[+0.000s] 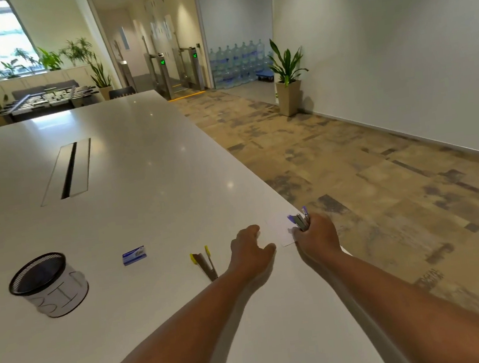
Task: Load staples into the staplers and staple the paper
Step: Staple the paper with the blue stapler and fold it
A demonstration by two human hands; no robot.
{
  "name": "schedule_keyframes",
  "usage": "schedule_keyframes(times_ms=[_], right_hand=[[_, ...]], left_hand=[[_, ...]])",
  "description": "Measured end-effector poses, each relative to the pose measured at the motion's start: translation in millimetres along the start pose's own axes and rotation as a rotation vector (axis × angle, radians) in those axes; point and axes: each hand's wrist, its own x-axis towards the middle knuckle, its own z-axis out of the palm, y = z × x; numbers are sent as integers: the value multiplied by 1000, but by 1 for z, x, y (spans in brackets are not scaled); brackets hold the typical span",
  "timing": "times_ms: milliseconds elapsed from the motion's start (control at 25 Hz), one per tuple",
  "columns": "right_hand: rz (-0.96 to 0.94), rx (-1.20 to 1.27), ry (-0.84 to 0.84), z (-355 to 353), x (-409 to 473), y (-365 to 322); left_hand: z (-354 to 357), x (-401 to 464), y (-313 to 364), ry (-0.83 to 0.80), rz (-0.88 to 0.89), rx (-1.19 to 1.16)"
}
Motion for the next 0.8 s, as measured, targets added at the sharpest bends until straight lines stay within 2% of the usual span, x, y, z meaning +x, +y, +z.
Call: schedule_keyframes(times_ms=[160,360,520,720,800], right_hand=[[-47,-86,-37,2,7,3],[-43,-104,-7,8,7,4],[-20,-95,-10,10,5,5],[-45,-61,-40,13,1,6],[-60,49,-42,12,-4,3]], left_hand=[[10,19,-1,30,61,148],[14,42,2,-55,69,234],[10,52,10,-57,-9,57],[-1,38,14,25,-60,-146],[-14,30,17,72,-89,-206]])
